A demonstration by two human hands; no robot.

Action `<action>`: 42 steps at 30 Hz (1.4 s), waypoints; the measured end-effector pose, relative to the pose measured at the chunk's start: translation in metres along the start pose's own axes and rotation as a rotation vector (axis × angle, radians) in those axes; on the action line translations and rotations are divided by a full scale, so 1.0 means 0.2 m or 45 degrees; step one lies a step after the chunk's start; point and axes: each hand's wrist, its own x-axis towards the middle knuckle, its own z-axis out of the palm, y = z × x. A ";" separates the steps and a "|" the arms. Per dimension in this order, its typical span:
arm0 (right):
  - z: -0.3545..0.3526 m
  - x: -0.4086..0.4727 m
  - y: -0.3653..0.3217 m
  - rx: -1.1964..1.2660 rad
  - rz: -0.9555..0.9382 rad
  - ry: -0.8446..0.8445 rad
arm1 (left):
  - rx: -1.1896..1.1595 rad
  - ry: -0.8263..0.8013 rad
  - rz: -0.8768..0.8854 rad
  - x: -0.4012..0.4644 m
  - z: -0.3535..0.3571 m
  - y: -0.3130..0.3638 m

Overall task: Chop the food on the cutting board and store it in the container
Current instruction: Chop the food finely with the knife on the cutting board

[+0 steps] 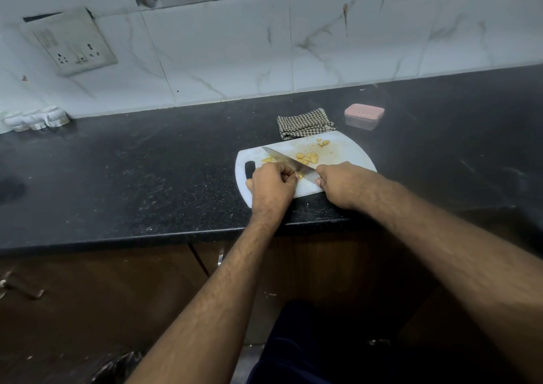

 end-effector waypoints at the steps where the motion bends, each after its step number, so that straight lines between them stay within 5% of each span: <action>1: 0.01 0.00 0.01 0.016 0.007 0.011 | -0.003 0.003 -0.001 0.00 0.00 0.00; 42: -0.01 0.00 0.00 0.029 0.005 -0.023 | -0.020 0.010 -0.013 0.00 0.01 0.00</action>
